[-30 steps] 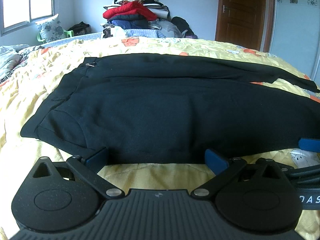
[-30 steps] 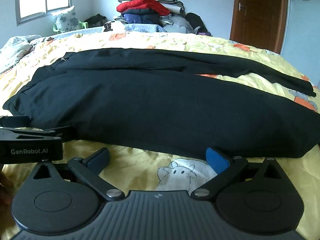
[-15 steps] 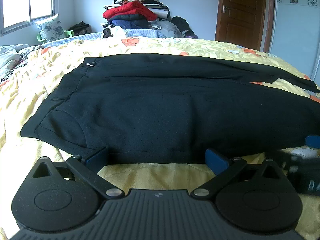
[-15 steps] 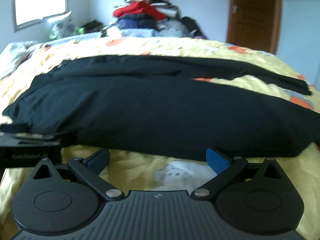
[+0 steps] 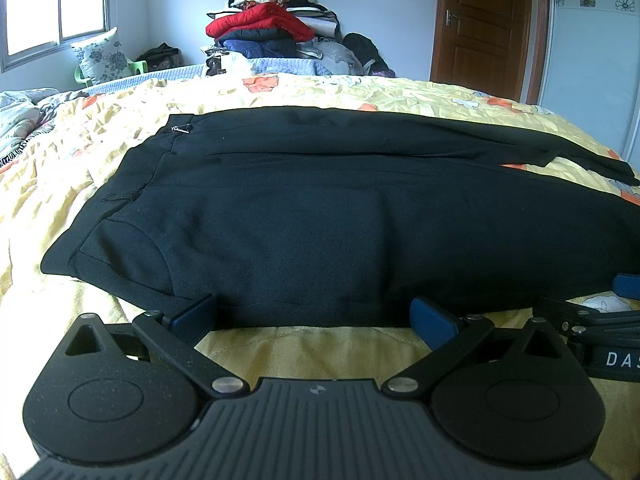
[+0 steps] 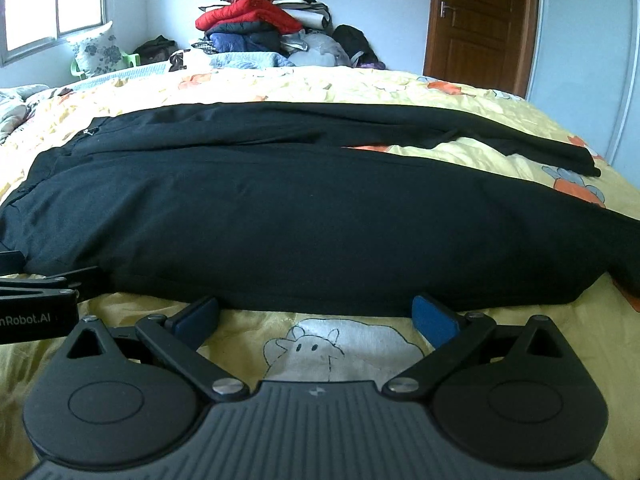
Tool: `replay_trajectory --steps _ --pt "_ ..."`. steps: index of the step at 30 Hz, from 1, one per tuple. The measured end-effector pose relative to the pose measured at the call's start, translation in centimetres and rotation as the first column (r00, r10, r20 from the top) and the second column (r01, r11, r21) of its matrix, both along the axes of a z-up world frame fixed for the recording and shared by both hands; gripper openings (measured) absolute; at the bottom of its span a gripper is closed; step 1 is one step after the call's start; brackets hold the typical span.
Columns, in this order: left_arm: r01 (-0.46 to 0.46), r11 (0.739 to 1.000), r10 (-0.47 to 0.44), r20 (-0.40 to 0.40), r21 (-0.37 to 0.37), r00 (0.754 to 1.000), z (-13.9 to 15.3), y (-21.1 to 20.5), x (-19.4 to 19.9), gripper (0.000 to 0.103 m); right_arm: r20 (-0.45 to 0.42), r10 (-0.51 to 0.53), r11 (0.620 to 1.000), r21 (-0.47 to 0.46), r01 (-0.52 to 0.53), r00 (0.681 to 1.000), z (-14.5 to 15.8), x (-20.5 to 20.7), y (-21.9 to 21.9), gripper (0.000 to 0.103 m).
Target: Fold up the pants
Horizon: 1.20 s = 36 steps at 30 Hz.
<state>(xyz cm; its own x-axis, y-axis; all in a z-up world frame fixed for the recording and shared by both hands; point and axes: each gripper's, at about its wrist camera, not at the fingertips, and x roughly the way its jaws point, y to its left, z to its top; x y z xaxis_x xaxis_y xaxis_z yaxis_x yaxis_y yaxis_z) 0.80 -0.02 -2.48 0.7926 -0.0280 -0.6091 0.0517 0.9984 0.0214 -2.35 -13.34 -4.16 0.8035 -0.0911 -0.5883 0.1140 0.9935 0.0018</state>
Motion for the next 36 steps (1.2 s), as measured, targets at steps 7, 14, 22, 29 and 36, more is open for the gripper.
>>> replay_trajectory --steps 7,14,22,29,36 --pt "0.000 1.000 0.000 0.000 0.000 1.000 -0.01 0.01 -0.01 0.103 0.001 0.003 1.000 -0.002 -0.003 1.000 0.03 -0.14 -0.05 0.103" --pt "0.000 1.000 0.000 0.000 0.000 1.000 -0.03 0.00 -0.02 0.103 0.002 0.009 1.000 -0.002 -0.009 1.000 0.00 -0.13 -0.01 0.103" --pt "0.000 1.000 0.000 0.000 0.000 1.000 -0.04 0.00 -0.03 0.103 0.001 0.010 1.000 -0.002 -0.010 1.000 0.00 -0.13 0.01 0.103" --pt "0.000 1.000 0.000 0.000 0.000 1.000 -0.04 0.01 -0.03 0.103 0.000 0.011 1.000 -0.003 -0.011 1.000 -0.01 -0.15 -0.03 0.103" --pt "0.000 1.000 0.000 0.001 0.000 1.000 -0.05 0.01 -0.04 0.103 0.000 0.012 1.000 -0.002 -0.012 1.000 0.00 -0.14 0.02 0.103"
